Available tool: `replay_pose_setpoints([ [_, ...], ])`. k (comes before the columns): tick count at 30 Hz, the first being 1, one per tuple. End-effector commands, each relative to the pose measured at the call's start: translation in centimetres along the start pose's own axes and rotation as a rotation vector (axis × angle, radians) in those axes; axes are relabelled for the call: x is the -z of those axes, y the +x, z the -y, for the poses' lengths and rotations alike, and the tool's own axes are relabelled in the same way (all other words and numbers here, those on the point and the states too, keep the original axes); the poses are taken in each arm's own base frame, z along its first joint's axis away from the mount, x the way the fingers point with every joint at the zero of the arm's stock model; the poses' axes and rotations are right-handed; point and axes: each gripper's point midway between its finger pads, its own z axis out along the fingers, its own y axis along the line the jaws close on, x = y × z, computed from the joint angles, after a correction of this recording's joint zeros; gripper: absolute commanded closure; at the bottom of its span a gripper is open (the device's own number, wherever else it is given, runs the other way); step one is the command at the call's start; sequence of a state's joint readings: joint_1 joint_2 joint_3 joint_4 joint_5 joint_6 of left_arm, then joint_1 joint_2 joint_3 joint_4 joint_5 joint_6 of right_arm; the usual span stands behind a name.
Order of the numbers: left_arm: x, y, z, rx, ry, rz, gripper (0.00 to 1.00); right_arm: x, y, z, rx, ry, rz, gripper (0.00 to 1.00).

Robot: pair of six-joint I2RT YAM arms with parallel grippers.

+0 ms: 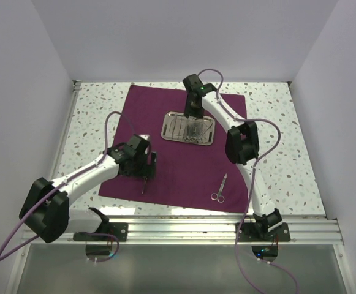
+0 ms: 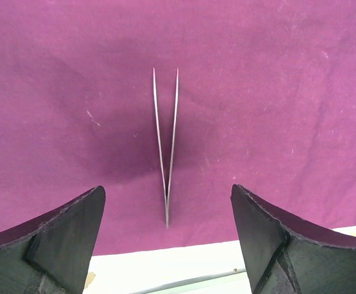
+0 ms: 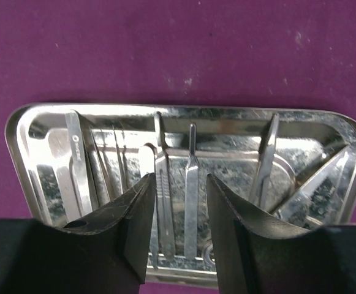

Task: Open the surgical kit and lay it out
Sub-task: Pick up the medical item from the container.

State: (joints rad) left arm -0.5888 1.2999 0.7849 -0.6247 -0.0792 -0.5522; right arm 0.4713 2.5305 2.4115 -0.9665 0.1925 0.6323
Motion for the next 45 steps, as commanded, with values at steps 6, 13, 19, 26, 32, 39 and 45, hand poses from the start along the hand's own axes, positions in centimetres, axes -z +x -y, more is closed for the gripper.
replay_pose_setpoints([
  [6,0.6,-1.7,-0.6,-0.020,-0.013,0.021,0.13,-2.1,-2.9,-0.8,-0.072,0.004,0.114,0.59],
  [13,0.3,-1.9,-1.6,0.004,-0.021,0.011,0.13,-3.9,-2.5,1.0,-0.052,0.099,0.119,0.60],
  [19,-0.1,-2.2,-2.2,0.027,-0.020,0.011,0.14,-5.4,0.9,1.7,-0.041,0.121,0.013,0.73],
  [26,-0.4,-2.2,-2.6,0.042,-0.021,0.004,0.15,-6.7,5.0,1.1,-0.026,0.124,-0.093,0.92],
  [32,-0.4,-2.3,-2.7,0.042,-0.019,0.004,0.15,-7.0,6.1,0.6,-0.013,0.106,-0.120,1.00],
  [39,-0.5,-2.9,-2.6,0.038,-0.012,0.008,0.16,-3.7,2.7,-0.4,-0.011,0.061,-0.029,1.00],
  [45,-0.3,-3.6,-2.3,0.037,-0.004,0.028,0.18,2.6,-2.5,-1.8,-0.022,-0.012,0.121,1.00],
])
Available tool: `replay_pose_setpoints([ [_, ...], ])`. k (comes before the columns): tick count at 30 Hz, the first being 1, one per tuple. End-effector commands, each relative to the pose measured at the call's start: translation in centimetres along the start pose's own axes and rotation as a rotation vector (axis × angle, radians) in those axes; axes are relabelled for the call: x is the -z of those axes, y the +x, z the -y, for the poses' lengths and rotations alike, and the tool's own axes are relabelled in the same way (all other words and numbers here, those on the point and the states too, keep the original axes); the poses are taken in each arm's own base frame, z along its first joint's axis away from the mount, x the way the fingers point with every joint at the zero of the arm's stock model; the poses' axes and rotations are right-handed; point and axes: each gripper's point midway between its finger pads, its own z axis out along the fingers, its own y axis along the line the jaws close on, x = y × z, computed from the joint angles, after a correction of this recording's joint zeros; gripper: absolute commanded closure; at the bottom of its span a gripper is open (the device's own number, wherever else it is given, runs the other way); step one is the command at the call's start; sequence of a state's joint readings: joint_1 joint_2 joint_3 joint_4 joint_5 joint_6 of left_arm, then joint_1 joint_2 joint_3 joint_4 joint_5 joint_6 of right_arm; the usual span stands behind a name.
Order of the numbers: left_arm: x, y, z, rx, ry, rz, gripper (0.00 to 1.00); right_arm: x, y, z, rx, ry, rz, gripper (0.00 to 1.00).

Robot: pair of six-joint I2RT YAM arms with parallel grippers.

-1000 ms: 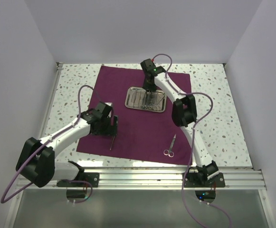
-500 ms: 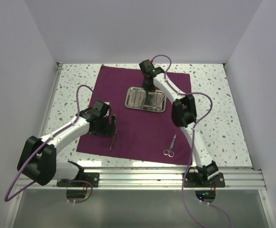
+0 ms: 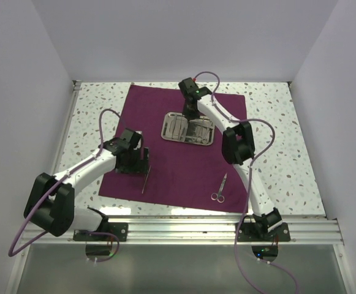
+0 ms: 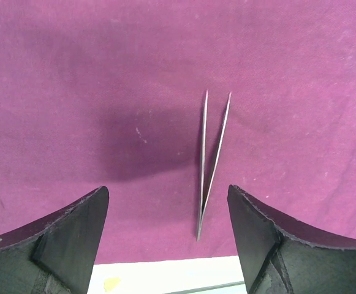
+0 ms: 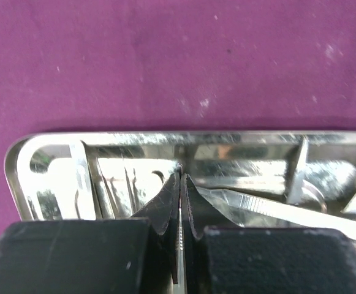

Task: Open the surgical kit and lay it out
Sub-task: Pick up the medical item from the container, then place the medical item in the surgical kit.

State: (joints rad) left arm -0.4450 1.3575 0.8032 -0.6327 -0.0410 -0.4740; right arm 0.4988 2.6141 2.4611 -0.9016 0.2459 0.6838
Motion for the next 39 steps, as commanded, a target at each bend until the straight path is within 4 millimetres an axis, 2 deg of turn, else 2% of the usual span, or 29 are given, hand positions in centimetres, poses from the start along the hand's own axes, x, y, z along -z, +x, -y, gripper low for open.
replay_pose_setpoints([
  [1,0.9,-2.6,1.1,-0.012,0.043,0.071,0.18,5.9,-3.4,-0.3,0.010,-0.034,0.084,1.00],
  [2,0.9,-2.6,1.1,-0.011,0.044,0.074,0.19,7.3,-4.4,-0.6,0.004,-0.053,0.110,1.00],
  [9,1.6,-3.1,1.5,-0.006,0.064,0.095,0.20,11.9,-7.0,-0.9,-0.023,-0.101,0.189,1.00],
  [14,2.2,-3.7,1.8,-0.008,0.075,0.114,0.20,14.2,-7.5,-0.3,-0.036,-0.104,0.213,1.00],
  [17,2.6,-4.6,1.9,-0.012,0.072,0.138,0.20,15.9,-6.6,0.4,-0.053,-0.106,0.201,1.00],
  [21,3.0,-7.1,2.1,-0.011,0.055,0.172,0.19,18.5,-2.8,1.4,-0.071,-0.139,0.158,1.00],
  [22,3.7,-8.6,2.5,-0.009,0.065,0.202,0.17,17.6,0.1,1.9,-0.049,-0.124,0.107,1.00],
  [23,3.5,-9.2,2.5,-0.005,0.061,0.199,0.16,19.8,0.5,2.1,-0.070,-0.157,0.123,1.00],
  [24,3.7,-10.3,2.4,0.007,0.060,0.213,0.16,20.2,1.8,2.4,-0.070,-0.158,0.105,1.00],
  [25,4.7,-12.2,2.9,0.014,0.074,0.254,0.15,19.5,5.0,2.9,-0.049,-0.150,0.048,1.00],
  [26,4.3,-12.9,3.0,0.017,0.071,0.250,0.15,20.9,5.8,2.8,-0.079,-0.184,0.048,1.00],
  [27,4.4,-13.8,3.1,0.021,0.075,0.261,0.15,21.1,7.2,2.9,-0.081,-0.193,0.027,1.00],
  [28,5.3,-15.6,3.6,0.018,0.086,0.296,0.15,20.5,9.9,3.2,-0.073,-0.183,-0.020,1.00],
  [29,4.6,-16.3,3.7,0.017,0.080,0.282,0.15,20.7,10.9,3.2,-0.071,-0.189,-0.033,1.00],
  [31,4.5,-18.4,4.5,0.012,0.090,0.298,0.15,21.1,12.9,3.4,-0.056,-0.196,-0.045,1.00],
  [33,4.2,-19.6,4.8,0.009,0.092,0.307,0.15,20.8,13.8,3.7,-0.044,-0.176,-0.058,1.00],
  [34,4.5,-20.8,5.6,-0.003,0.115,0.337,0.14,20.9,13.9,4.2,-0.040,-0.153,-0.068,1.00],
  [35,3.4,-21.1,5.9,-0.013,0.121,0.321,0.13,21.0,13.9,4.4,-0.036,-0.140,-0.066,1.00],
  [36,3.2,-21.3,6.7,-0.030,0.159,0.314,0.10,21.2,13.5,4.5,-0.035,-0.131,-0.059,0.92],
  [37,3.5,-22.3,7.7,-0.044,0.202,0.333,0.08,21.4,13.7,5.2,-0.031,-0.102,-0.066,0.47],
  [38,2.8,-22.3,8.7,-0.066,0.238,0.320,0.06,21.6,13.5,5.6,-0.032,-0.086,-0.057,0.32],
  [39,2.9,-22.1,10.4,-0.099,0.319,0.308,0.04,22.0,13.1,6.2,-0.035,-0.063,-0.033,0.23],
])
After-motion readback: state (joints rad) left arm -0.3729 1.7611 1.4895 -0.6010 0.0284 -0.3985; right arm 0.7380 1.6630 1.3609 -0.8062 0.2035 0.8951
